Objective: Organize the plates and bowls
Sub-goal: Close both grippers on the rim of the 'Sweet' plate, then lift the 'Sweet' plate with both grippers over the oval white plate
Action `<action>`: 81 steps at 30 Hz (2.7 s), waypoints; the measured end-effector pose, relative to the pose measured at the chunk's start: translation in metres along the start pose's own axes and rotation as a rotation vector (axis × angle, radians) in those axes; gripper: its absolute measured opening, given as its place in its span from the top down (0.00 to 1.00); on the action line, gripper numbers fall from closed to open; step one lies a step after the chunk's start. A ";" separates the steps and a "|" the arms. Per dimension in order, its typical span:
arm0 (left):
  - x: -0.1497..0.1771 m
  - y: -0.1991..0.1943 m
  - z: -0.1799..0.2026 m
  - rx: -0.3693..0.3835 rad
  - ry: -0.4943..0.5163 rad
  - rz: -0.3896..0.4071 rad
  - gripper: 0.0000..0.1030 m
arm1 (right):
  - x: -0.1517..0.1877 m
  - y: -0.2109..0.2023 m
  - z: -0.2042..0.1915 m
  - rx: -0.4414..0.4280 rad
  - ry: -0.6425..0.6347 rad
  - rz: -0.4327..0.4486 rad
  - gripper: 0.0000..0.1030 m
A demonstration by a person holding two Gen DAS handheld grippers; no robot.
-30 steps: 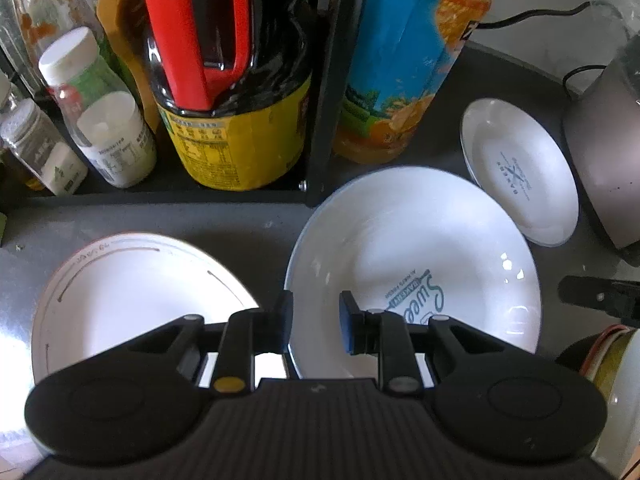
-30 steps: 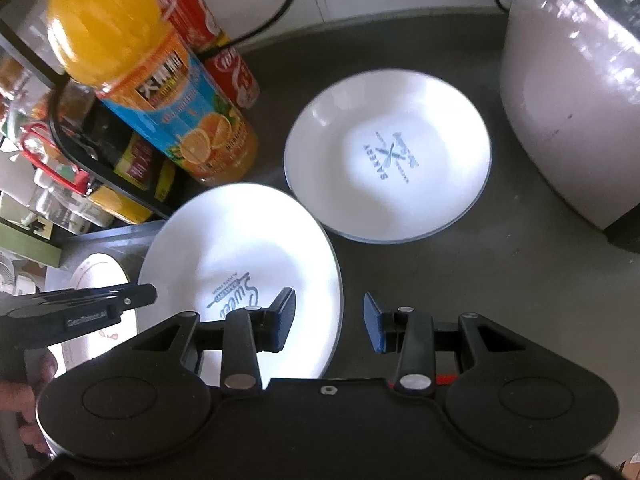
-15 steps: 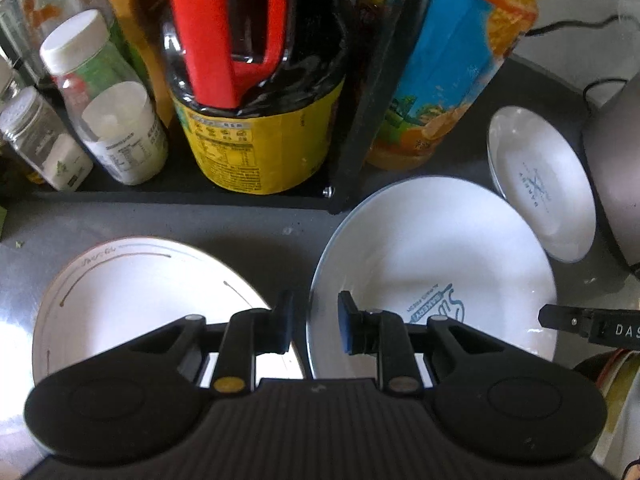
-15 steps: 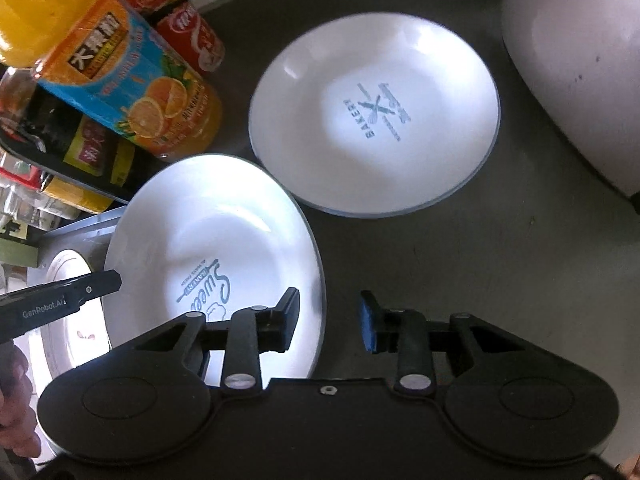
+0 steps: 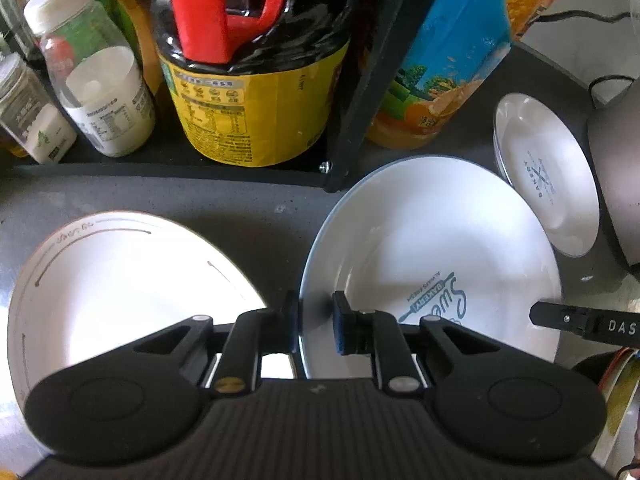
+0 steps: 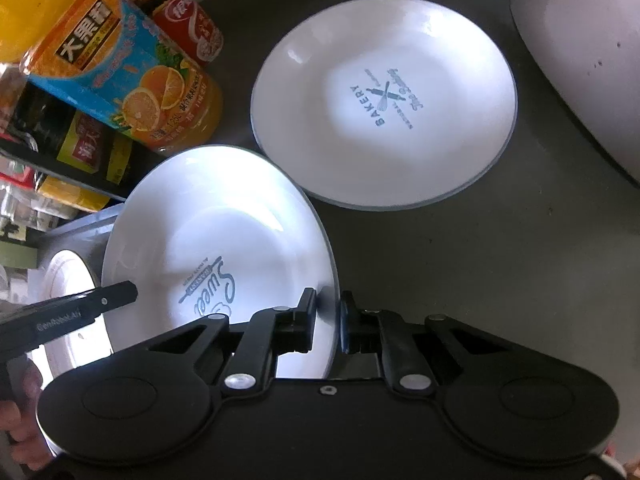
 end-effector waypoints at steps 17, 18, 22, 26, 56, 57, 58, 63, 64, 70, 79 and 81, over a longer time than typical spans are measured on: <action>0.007 -0.033 -0.006 0.005 -0.055 0.025 0.86 | 0.008 -0.032 -0.016 -0.012 -0.150 0.072 0.88; 0.008 -0.034 -0.006 0.001 -0.055 0.026 0.86 | 0.009 -0.034 -0.018 -0.016 -0.159 0.073 0.88; 0.012 -0.044 -0.008 0.000 -0.066 0.035 0.86 | 0.013 -0.038 -0.021 -0.039 -0.171 0.069 0.88; 0.017 -0.054 -0.012 -0.027 -0.073 0.044 0.86 | 0.019 -0.039 -0.026 -0.062 -0.176 0.052 0.88; 0.077 -0.082 -0.107 -0.129 -0.283 0.054 0.86 | 0.063 -0.019 -0.128 -0.129 -0.351 -0.015 0.88; 0.077 -0.082 -0.110 -0.128 -0.287 0.055 0.86 | 0.063 -0.019 -0.131 -0.129 -0.354 -0.016 0.88; 0.078 -0.082 -0.113 -0.129 -0.291 0.054 0.86 | 0.064 -0.018 -0.133 -0.129 -0.357 -0.017 0.88; 0.079 -0.083 -0.129 -0.137 -0.307 0.054 0.85 | 0.068 -0.014 -0.149 -0.132 -0.371 -0.020 0.88; 0.079 -0.083 -0.133 -0.140 -0.309 0.054 0.85 | 0.069 -0.012 -0.152 -0.131 -0.376 -0.021 0.88; 0.081 -0.083 -0.149 -0.148 -0.320 0.050 0.85 | 0.073 -0.008 -0.168 -0.132 -0.389 -0.020 0.88; 0.085 -0.076 -0.168 -0.167 -0.327 0.023 0.85 | 0.080 0.005 -0.179 -0.124 -0.402 -0.045 0.88; 0.086 -0.074 -0.170 -0.172 -0.326 0.020 0.85 | 0.080 0.008 -0.180 -0.123 -0.404 -0.049 0.88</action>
Point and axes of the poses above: each gripper's, at about its wrist camera, not at the fingertips, and y roughly the way its jaws point, z to its right, x to its underside, the point moved 7 cm from there along y, roughly the way its jaws point, and after that the axes turned 10 degrees about y, right-handed, at the moved point
